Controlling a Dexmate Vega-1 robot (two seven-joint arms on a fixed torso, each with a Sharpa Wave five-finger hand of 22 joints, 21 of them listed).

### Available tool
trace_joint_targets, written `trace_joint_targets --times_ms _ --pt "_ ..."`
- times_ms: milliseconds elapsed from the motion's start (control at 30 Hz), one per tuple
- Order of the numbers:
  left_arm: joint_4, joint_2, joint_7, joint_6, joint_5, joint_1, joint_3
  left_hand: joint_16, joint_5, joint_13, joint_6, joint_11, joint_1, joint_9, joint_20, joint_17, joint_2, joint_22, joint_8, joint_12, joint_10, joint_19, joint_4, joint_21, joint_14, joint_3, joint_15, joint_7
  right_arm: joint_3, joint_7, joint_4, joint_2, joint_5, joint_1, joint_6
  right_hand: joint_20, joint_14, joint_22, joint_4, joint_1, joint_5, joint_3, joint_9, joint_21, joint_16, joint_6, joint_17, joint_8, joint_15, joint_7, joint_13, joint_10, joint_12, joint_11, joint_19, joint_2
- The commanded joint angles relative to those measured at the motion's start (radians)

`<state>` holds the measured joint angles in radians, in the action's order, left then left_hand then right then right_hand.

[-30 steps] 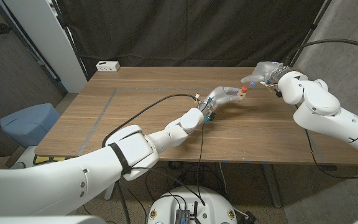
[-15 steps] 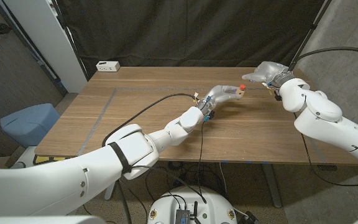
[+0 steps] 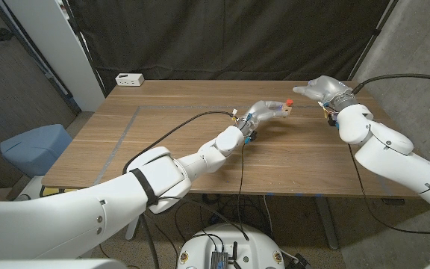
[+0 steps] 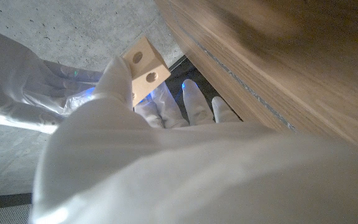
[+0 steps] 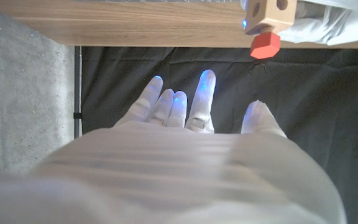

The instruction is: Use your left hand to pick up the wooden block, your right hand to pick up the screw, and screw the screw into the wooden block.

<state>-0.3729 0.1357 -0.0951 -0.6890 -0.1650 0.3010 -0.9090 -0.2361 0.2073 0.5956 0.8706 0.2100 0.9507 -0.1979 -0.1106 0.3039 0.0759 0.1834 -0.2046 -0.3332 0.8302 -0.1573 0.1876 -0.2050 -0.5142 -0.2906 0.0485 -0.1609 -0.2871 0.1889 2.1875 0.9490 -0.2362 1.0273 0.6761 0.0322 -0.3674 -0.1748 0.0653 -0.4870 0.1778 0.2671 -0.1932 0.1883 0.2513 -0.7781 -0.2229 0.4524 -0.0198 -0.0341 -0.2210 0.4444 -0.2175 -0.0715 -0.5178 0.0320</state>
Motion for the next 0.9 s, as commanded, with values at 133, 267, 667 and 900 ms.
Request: trace_joint_targets --times_ms 133,267,667,900 --pt "0.0 -0.002 -0.013 -0.025 -0.001 -0.006 0.0 0.0 0.004 0.001 0.022 0.001 -0.034 -0.005 0.003 0.004 0.042 0.004 -0.012 -0.004 0.012 -0.006 -0.038 -0.009 -0.01 -0.044 0.108 -0.007 0.099 0.202 -0.045 -0.125 0.191 0.108 -0.145 0.005 0.007 -0.001 0.013 0.011 0.007 0.0 -0.003 0.001 -0.004 0.031 0.001 -0.019 0.008 -0.009 -0.005 -0.015 0.005 -0.006 0.008 0.001" --pt "-0.001 -0.004 -0.015 -0.045 0.001 -0.005 0.002 0.0 0.004 0.001 0.022 0.001 -0.036 -0.005 0.002 0.004 0.043 0.004 -0.012 -0.003 0.012 -0.006 -0.039 -0.009 -0.01 -0.044 0.107 -0.007 0.116 0.224 -0.057 -0.146 0.237 0.129 -0.192 0.007 0.02 -0.001 0.015 0.014 0.007 -0.001 -0.002 0.0 -0.01 0.05 0.001 -0.034 0.014 -0.017 -0.006 -0.031 0.01 -0.011 0.018 0.003" --pt "-0.005 -0.012 -0.019 -0.087 0.014 0.001 0.004 0.0 0.004 0.001 0.023 0.001 -0.037 -0.005 0.003 0.004 0.042 0.005 -0.012 -0.004 0.012 -0.006 -0.039 -0.009 -0.01 -0.044 0.108 -0.009 0.154 0.276 -0.115 -0.226 0.372 0.179 -0.38 0.025 0.091 -0.001 0.029 0.024 0.01 -0.005 0.0 -0.009 -0.04 0.14 0.002 -0.101 0.055 -0.026 -0.011 -0.107 0.024 -0.036 0.085 0.011" --pt "-0.005 -0.014 -0.015 -0.091 0.017 0.001 0.006 0.0 0.004 0.0 0.021 0.002 -0.037 -0.005 0.004 0.004 0.041 0.005 -0.011 -0.003 0.012 -0.006 -0.038 -0.009 -0.01 -0.044 0.109 -0.009 0.152 0.271 -0.156 -0.258 0.439 0.185 -0.477 0.043 0.165 0.002 0.037 0.038 0.01 -0.012 -0.001 -0.012 -0.06 0.176 0.005 -0.142 0.101 -0.019 -0.011 -0.189 0.033 -0.052 0.153 0.012"
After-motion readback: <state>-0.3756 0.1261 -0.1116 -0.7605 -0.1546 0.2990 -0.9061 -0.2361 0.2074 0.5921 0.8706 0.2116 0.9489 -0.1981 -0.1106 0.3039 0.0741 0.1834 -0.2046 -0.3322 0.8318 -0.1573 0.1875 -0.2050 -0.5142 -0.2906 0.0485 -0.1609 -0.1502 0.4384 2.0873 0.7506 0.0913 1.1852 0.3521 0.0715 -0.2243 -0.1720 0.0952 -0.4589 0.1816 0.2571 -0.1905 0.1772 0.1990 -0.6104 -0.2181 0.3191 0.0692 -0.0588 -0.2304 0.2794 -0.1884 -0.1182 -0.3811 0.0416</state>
